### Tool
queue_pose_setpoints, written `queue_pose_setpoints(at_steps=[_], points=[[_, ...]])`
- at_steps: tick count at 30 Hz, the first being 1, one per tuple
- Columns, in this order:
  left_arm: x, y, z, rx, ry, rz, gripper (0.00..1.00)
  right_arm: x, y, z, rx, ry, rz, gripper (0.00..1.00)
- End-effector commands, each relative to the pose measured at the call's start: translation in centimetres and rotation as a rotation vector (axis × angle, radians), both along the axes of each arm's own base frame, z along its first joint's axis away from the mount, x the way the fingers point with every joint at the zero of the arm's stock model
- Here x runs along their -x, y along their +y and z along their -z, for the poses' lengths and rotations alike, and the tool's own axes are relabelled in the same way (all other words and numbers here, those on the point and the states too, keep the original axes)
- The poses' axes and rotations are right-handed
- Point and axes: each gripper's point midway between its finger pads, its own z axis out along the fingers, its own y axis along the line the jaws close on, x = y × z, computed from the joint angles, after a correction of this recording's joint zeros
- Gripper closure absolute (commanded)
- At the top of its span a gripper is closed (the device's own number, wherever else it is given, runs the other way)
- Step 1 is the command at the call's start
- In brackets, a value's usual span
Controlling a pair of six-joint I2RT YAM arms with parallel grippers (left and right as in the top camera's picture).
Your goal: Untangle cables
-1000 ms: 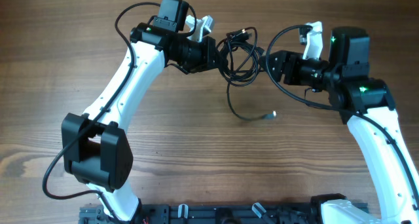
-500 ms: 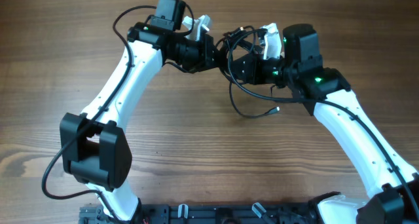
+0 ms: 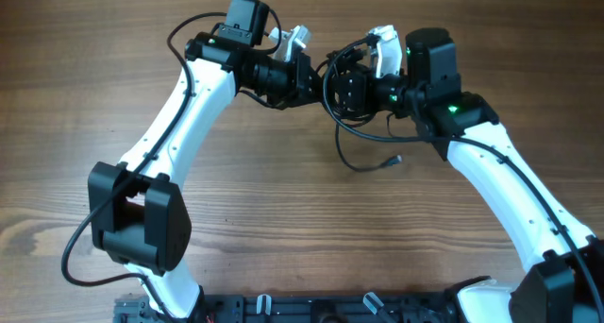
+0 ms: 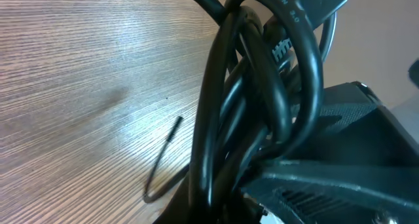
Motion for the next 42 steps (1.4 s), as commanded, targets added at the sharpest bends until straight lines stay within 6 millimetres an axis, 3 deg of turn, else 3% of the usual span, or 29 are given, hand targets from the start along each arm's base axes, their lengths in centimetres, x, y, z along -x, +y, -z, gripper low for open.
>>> queue_pose_setpoints(at_steps=[1, 6, 10, 15, 18, 20, 26, 30, 31, 32, 34, 35, 39, 42], points=[[0.9, -1.1, -2.3, 0.115, -0.014, 0.069, 0.96, -0.7, 0.3, 0.4, 0.005, -0.013, -0.004, 0.74], [0.9, -1.1, -2.3, 0.115, -0.015, 0.067, 0.96, -0.5, 0.8, -0.2, -0.034, -0.006, -0.019, 0.86], [0.6, -1.0, -2.0, 0.095, -0.025, 0.057, 0.96, -0.1, 1.7, -3.2, -0.173, -0.018, -0.074, 0.95], [0.5, -0.9, -1.8, 0.080, -0.030, 0.050, 0.96, -1.2, -3.7, -10.5, -0.318, -0.124, 0.075, 0.96], [0.5, -0.9, -1.8, 0.079, -0.042, 0.057, 0.96, -2.1, -6.2, -13.4, -0.424, -0.133, 0.174, 0.96], [0.6, -1.1, -1.8, 0.078, -0.058, 0.071, 0.96, -3.2, -6.9, -14.1, -0.471, -0.138, 0.234, 0.96], [1.5, -1.9, -2.3, 0.119, -0.156, 0.171, 0.96, -7.4, -11.2, -11.5, -0.380, -0.174, 0.551, 0.96], [1.7, -2.1, -2.4, 0.133, -0.197, 0.203, 0.96, -8.8, -12.6, -7.0, -0.301, -0.083, 0.649, 0.94], [1.7, -2.1, -2.4, 0.133, -0.198, 0.203, 0.96, -8.9, -12.7, -6.4, -0.291, -0.065, 0.655, 0.90], [1.7, -2.1, -2.4, 0.134, -0.214, 0.212, 0.96, -9.0, -12.7, -5.7, -0.287, -0.049, 0.656, 0.77], [1.7, -2.1, -2.4, 0.134, -0.217, 0.214, 0.96, -9.2, -12.9, -5.6, -0.287, -0.050, 0.660, 0.18], [1.7, -2.1, -2.4, 0.134, -0.218, 0.214, 0.96, -9.5, -13.1, -6.2, -0.298, -0.076, 0.658, 0.06], [1.4, -1.9, -2.3, 0.122, -0.229, 0.204, 0.96, -9.1, -12.7, -10.5, -0.421, -0.182, 0.453, 0.02], [0.2, -1.6, -1.6, 0.058, -0.241, 0.154, 0.96, -6.9, -10.8, -11.3, -0.499, -0.123, 0.257, 0.02]])
